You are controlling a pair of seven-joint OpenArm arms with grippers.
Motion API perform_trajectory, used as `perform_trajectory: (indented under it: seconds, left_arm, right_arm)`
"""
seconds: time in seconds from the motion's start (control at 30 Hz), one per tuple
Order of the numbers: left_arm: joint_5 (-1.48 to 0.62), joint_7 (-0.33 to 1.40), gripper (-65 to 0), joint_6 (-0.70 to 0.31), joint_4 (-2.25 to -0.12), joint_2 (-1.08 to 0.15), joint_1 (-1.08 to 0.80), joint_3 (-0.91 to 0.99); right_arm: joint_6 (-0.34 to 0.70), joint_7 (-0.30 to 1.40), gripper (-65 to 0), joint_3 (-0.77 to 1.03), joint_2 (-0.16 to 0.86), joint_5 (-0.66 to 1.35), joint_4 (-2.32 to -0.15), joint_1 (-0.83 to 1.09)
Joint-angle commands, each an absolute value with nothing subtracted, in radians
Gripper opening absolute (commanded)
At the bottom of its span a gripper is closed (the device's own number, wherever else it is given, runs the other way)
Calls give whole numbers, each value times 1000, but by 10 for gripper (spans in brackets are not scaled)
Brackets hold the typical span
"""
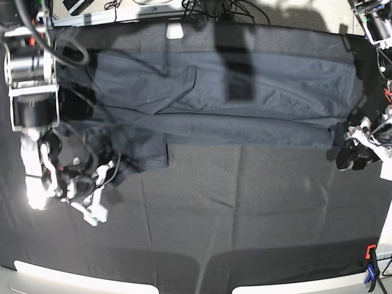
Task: Layout the t-shirt on the table in an organized manner, then fold the t-shirt properly
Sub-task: 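Release and reposition the right gripper at the strip's end near it, then grasp the strip's end with the right gripper and fold it toward the middle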
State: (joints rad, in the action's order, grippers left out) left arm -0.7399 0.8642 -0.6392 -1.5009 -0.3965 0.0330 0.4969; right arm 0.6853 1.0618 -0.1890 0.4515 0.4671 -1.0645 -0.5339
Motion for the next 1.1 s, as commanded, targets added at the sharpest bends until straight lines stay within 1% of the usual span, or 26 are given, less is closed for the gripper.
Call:
perform_trajectory:
  seconds: [0.0,0.13,0.27,0.4,0.53,0.63,0.83,1.0,1.03,1.07]
  left_arm:
    - [-760,837,-358,-643,-1518,-416,50,502]
    - [-760,837,-358,-643,-1518,-416,50,502]
    - [-760,837,-358,-643,-1518,-416,49,502]
    - [-760,837,-358,-643,-1518,-416,50,502]
    - [-760,837,-358,-643,-1518,-416,50,502]
    - [-760,837,-358,-643,-1518,-416,50,502]
    - [-760,837,-358,-643,-1518,-416,50,502]
    - [-760,838,-358,-643,-1518,-416,49,502]
    - [-761,838,-358,-643,-1518,-416,50,502]
    - [-760,838,-358,-643,-1518,-416,50,502]
  right_arm:
    - [698,1060,-650,-181,475,496,-1129,-545]
    - [698,1084,-650,-167,503,532,-1370,-417]
    - [698,1122,-650,-105,510,532,-1583,-270]
    - [698,1122,-650,-15,509,539,-1738,-99]
    - [698,1121,-650,79,509,615,-1899,72]
    - [698,1119,-650,120,506,632,-2013,180]
    - [698,1092,-650,124,506,624,-2136,337]
    - [698,972,-650,124,493,493,-2142,351]
    - [698,965,-619,124,487,477,-2138,339]
    - [698,964,-562,124,484,474,-2133,324]
